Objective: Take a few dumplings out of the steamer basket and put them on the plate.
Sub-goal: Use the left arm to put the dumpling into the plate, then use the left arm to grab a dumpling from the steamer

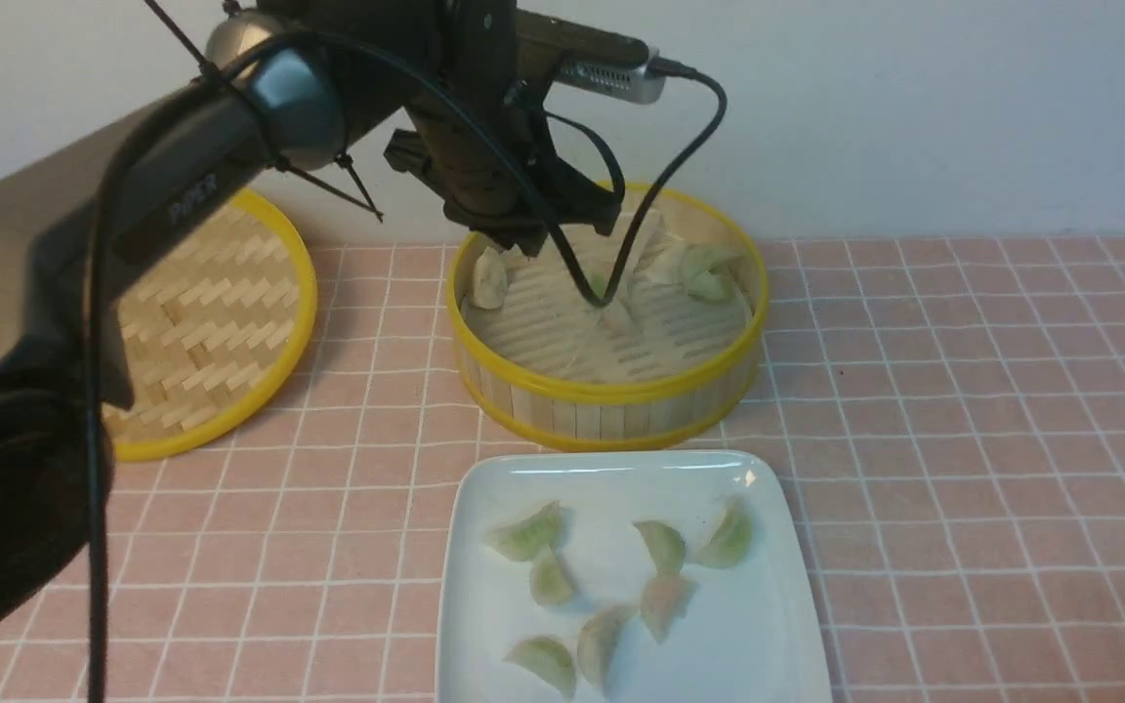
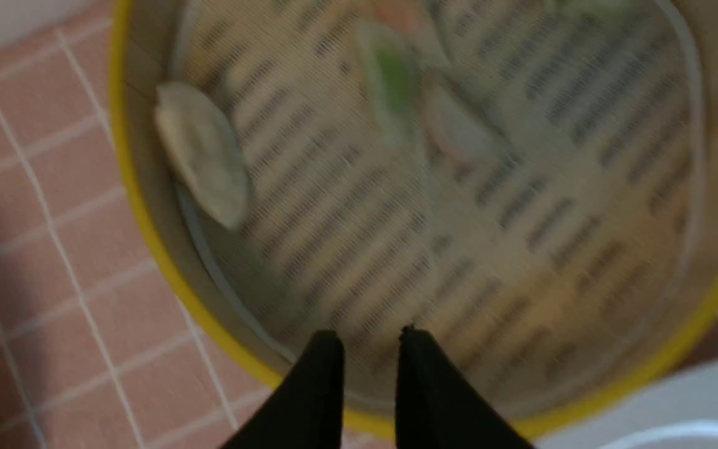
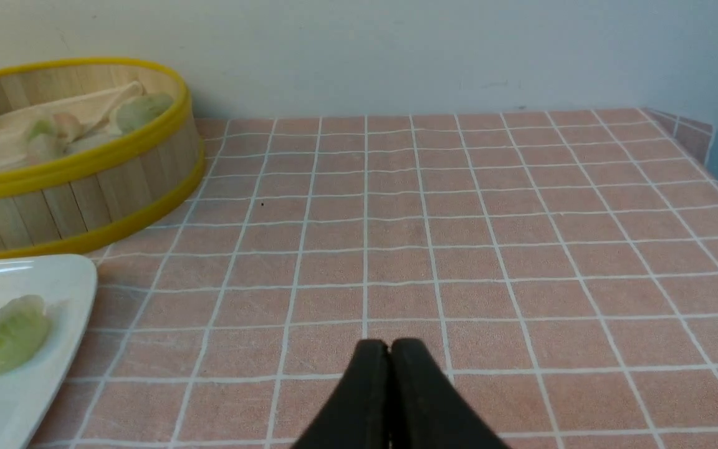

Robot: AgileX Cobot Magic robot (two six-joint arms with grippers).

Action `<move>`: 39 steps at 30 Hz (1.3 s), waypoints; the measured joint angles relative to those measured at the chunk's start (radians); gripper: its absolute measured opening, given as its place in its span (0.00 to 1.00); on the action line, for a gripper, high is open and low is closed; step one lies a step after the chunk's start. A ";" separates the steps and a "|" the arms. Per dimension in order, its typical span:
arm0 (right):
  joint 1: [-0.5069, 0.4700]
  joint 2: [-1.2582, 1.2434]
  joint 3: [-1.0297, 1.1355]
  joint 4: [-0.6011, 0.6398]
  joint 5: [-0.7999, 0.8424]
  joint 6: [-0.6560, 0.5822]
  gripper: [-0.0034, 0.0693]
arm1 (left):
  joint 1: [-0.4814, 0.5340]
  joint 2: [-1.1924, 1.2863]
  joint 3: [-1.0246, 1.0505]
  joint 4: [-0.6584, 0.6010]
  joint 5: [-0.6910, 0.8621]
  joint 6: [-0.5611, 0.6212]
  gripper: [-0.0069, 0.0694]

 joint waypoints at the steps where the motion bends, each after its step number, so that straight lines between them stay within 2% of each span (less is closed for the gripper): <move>1: 0.000 0.000 0.000 0.000 0.000 0.000 0.03 | 0.005 0.035 -0.037 0.004 -0.002 0.010 0.22; 4: 0.000 0.000 0.000 0.000 0.000 0.000 0.03 | 0.012 0.130 -0.113 0.039 -0.004 0.015 0.25; 8: 0.000 0.000 0.000 0.000 0.000 0.000 0.03 | 0.019 0.231 -0.160 0.123 -0.043 -0.020 0.37; 9: 0.000 0.000 0.000 0.000 0.000 0.000 0.03 | 0.019 0.236 -0.160 0.123 -0.046 -0.023 0.37; 13: 0.000 0.000 0.000 0.000 0.000 0.000 0.03 | 0.028 0.296 -0.163 0.238 -0.094 -0.087 0.53; 17: 0.000 0.000 0.000 0.000 0.000 0.000 0.03 | 0.028 0.308 -0.166 0.280 -0.143 -0.133 0.59; 35: 0.000 0.000 0.000 0.000 0.000 0.000 0.03 | 0.027 0.357 -0.169 0.339 -0.192 -0.172 0.59; 37: 0.000 0.000 0.000 0.000 0.000 0.000 0.03 | 0.027 0.360 -0.170 0.336 -0.185 -0.172 0.53; 39: 0.000 0.000 0.000 0.000 0.000 0.000 0.03 | 0.027 0.362 -0.173 0.336 -0.168 -0.171 0.43</move>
